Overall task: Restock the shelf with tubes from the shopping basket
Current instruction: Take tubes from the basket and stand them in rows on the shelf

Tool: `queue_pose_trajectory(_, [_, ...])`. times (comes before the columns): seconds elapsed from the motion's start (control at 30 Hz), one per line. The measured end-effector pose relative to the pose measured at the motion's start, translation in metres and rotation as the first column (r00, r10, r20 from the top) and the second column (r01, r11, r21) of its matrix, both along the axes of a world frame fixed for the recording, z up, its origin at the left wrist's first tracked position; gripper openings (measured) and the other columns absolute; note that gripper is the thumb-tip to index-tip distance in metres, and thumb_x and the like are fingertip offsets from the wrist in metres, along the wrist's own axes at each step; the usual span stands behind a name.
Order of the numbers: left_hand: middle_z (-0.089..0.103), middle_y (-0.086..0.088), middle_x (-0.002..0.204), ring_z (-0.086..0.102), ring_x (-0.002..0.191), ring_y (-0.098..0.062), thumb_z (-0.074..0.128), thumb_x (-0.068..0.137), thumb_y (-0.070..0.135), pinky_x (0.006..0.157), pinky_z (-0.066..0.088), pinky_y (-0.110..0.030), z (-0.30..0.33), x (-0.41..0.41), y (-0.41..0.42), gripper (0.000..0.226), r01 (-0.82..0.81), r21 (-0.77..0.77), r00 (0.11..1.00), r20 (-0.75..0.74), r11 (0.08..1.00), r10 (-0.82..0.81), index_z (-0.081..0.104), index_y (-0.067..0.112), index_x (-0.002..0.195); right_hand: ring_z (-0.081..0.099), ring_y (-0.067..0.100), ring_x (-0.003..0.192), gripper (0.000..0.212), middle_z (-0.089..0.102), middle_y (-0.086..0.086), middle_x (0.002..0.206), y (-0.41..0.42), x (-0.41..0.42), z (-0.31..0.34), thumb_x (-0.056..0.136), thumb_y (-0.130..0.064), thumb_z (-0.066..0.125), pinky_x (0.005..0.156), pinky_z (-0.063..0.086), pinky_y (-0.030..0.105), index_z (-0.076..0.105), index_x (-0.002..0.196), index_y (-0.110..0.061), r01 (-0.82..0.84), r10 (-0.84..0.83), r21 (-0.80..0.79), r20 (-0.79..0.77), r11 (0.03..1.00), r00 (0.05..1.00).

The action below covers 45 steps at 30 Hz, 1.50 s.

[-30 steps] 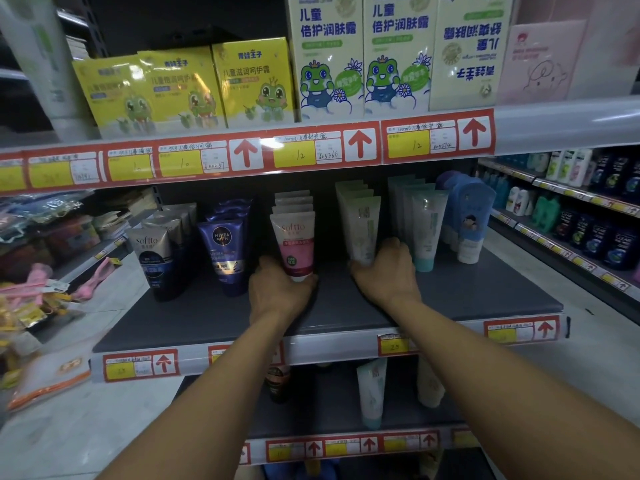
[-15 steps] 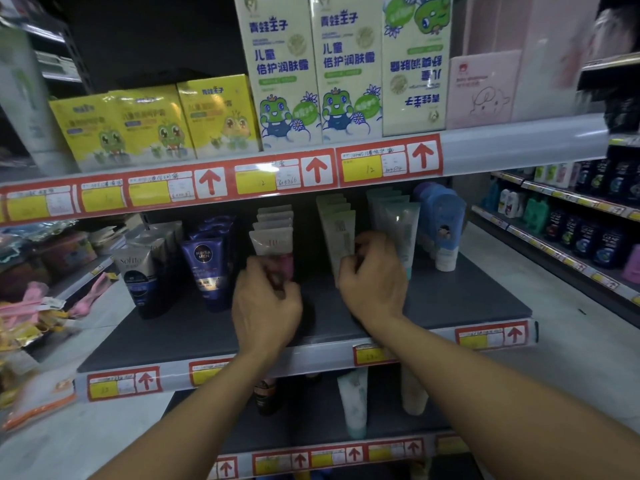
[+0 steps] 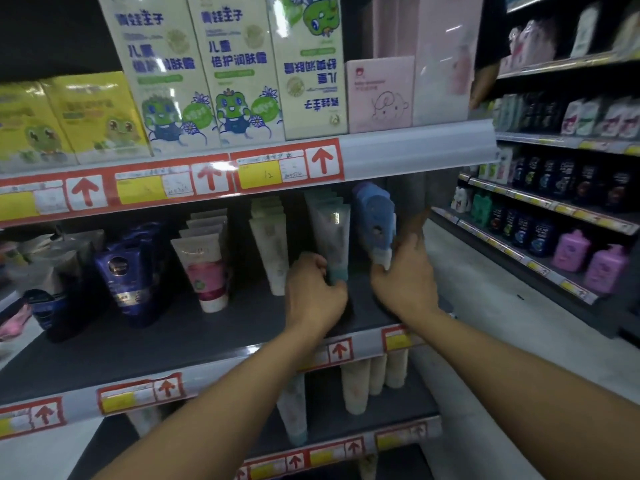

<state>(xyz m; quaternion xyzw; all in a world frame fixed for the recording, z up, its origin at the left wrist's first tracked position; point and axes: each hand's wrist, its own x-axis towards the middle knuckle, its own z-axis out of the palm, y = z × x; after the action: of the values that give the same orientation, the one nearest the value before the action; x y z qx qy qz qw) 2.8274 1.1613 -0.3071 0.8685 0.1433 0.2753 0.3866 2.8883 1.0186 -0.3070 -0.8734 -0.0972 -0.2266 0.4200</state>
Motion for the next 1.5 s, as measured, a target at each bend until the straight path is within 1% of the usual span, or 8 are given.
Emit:
queue_pose_trajectory(0.1, [0.047, -0.008, 0.139, 0.051, 0.130, -0.026, 0.082, 0.086, 0.030, 0.099, 0.043, -0.029, -0.004, 0.023, -0.011, 0.063, -0.062, -0.003, 0.990, -0.126, 0.998, 0.061, 0.044, 0.016, 0.135, 0.060, 0.040, 0.105, 0.055, 0.049, 0.017, 0.123, -0.009, 0.017, -0.005, 0.080, -0.028, 0.075, 0.082, 0.054, 0.042, 0.043, 0.122, -0.009, -0.017, 0.021, 0.046, -0.089, 0.999, 0.996])
queue_pose_trajectory(0.23, [0.040, -0.016, 0.150, 0.047, 0.136, -0.035, 0.086, 0.081, 0.042, 0.105, 0.045, -0.041, -0.004, 0.043, -0.014, 0.092, -0.121, 0.016, 0.974, -0.192, 0.993, 0.121, 0.033, 0.007, 0.147, 0.053, 0.040, 0.123, 0.067, 0.040, 0.021, 0.141, -0.009, 0.035, -0.006, 0.086, -0.030, 0.078, 0.089, 0.044, 0.035, 0.037, 0.132, -0.002, 0.004, -0.011, -0.027, -0.240, 1.000, 0.971])
queue_pose_trajectory(0.4, [0.055, -0.014, 0.141, 0.056, 0.129, -0.033, 0.085, 0.082, 0.041, 0.095, 0.049, -0.038, -0.011, 0.053, -0.003, 0.075, -0.119, 0.097, 0.975, -0.176, 0.988, 0.135, 0.046, 0.008, 0.137, 0.056, 0.036, 0.121, 0.075, 0.043, 0.019, 0.138, -0.005, 0.054, -0.009, 0.084, -0.041, 0.082, 0.081, 0.039, 0.031, 0.037, 0.133, -0.005, -0.021, -0.008, -0.113, -0.254, 0.993, 0.967])
queue_pose_trajectory(0.5, [0.059, -0.012, 0.137, 0.058, 0.127, -0.034, 0.083, 0.084, 0.038, 0.093, 0.050, -0.039, -0.012, 0.052, -0.003, 0.065, -0.107, 0.107, 0.977, -0.174, 0.989, 0.124, 0.049, 0.010, 0.131, 0.057, 0.037, 0.121, 0.077, 0.048, 0.019, 0.135, -0.004, 0.063, -0.007, 0.081, -0.043, 0.085, 0.085, 0.045, 0.035, 0.041, 0.132, -0.005, -0.009, -0.015, -0.094, -0.260, 0.996, 0.965])
queue_pose_trajectory(0.63, [0.061, -0.011, 0.134, 0.061, 0.123, -0.033, 0.080, 0.086, 0.035, 0.091, 0.052, -0.039, -0.013, 0.051, -0.003, 0.057, -0.106, 0.083, 0.979, -0.165, 0.991, 0.119, 0.049, 0.012, 0.128, 0.062, 0.038, 0.115, 0.065, 0.060, 0.019, 0.128, -0.003, 0.070, -0.010, 0.082, -0.039, 0.083, 0.080, 0.047, 0.035, 0.047, 0.125, -0.006, -0.019, 0.003, -0.059, -0.250, 0.998, 0.968])
queue_pose_trajectory(0.97, [0.060, -0.013, 0.139, 0.060, 0.126, -0.035, 0.079, 0.086, 0.040, 0.094, 0.053, -0.041, -0.011, 0.051, -0.004, 0.063, -0.127, 0.065, 0.975, -0.173, 0.990, 0.136, 0.049, 0.010, 0.132, 0.064, 0.035, 0.109, 0.067, 0.058, 0.014, 0.125, -0.004, 0.055, -0.007, 0.072, -0.042, 0.078, 0.087, 0.059, 0.047, 0.050, 0.124, -0.010, -0.062, 0.044, -0.067, -0.246, 0.996, 0.968])
queue_pose_trajectory(1.13, [0.061, -0.013, 0.140, 0.062, 0.126, -0.034, 0.077, 0.090, 0.041, 0.092, 0.054, -0.040, -0.011, 0.049, -0.004, 0.057, -0.117, 0.061, 0.976, -0.177, 0.991, 0.126, 0.052, 0.011, 0.132, 0.064, 0.034, 0.112, 0.061, 0.059, 0.016, 0.127, -0.004, 0.058, -0.011, 0.083, -0.035, 0.082, 0.089, 0.058, 0.047, 0.052, 0.127, -0.006, -0.040, 0.021, -0.080, -0.229, 0.996, 0.973])
queue_pose_trajectory(1.5, [0.061, -0.012, 0.141, 0.062, 0.126, -0.032, 0.077, 0.091, 0.040, 0.091, 0.054, -0.037, -0.011, 0.047, -0.005, 0.056, -0.119, 0.053, 0.979, -0.163, 0.991, 0.126, 0.053, 0.012, 0.133, 0.064, 0.033, 0.111, 0.054, 0.060, 0.016, 0.124, -0.002, 0.062, -0.015, 0.084, -0.032, 0.078, 0.082, 0.058, 0.041, 0.053, 0.126, -0.007, -0.012, -0.009, -0.103, -0.199, 0.995, 0.980])
